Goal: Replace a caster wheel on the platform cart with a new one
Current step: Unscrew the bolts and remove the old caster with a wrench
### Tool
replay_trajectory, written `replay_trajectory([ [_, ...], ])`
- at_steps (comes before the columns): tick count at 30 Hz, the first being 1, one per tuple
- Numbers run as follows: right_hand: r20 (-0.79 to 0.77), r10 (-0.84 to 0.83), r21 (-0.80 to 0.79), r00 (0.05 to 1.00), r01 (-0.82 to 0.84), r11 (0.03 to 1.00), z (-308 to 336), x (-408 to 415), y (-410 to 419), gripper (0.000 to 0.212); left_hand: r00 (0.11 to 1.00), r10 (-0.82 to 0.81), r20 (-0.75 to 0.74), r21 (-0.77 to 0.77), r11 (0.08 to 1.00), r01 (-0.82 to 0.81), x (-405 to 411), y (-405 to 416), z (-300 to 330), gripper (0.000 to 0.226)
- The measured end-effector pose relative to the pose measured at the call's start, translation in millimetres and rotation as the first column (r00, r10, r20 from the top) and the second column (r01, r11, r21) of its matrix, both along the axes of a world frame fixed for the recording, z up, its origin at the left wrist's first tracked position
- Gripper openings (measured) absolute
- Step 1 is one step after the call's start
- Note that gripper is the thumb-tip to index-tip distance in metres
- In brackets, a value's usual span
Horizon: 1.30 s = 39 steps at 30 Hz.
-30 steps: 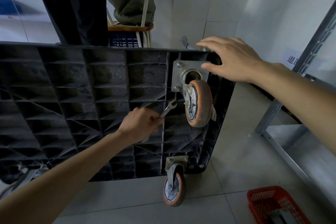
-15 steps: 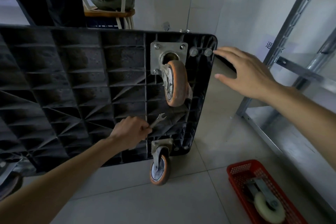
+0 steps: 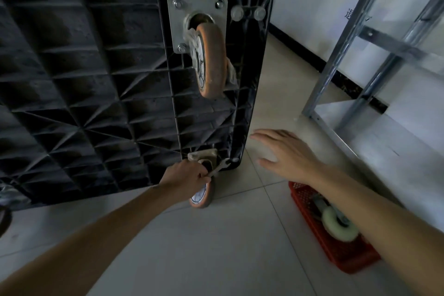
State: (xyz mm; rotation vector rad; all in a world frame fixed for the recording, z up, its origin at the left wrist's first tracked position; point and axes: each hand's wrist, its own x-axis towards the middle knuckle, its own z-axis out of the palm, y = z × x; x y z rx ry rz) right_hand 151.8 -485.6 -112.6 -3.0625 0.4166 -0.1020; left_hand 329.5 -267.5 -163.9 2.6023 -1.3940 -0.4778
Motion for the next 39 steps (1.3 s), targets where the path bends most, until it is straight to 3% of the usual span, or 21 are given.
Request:
replay_trajectory([
  [15,-0.293,0.055,0.200,0.954,0.005,0.980,-163,-9,62,0.067,0.987,0.044,-0.152,0.214,0.977,-0.011,-37,28,-119,0.022],
  [22,-0.313,0.045,0.251,0.949,0.037,0.967,-193,-3,72,0.064,0.979,0.134,-0.152,0.243,0.965,-0.094,-42,38,-156,0.019],
  [31,-0.309,0.035,0.222,0.950,0.036,0.974,-179,11,67,0.064,0.998,0.066,0.009,0.183,0.981,-0.067,-32,36,-140,0.020],
  [39,-0.168,-0.016,0.078,0.986,0.029,0.997,-73,19,14,0.064,0.975,0.139,0.176,-0.161,0.981,-0.111,23,29,-31,0.025],
])
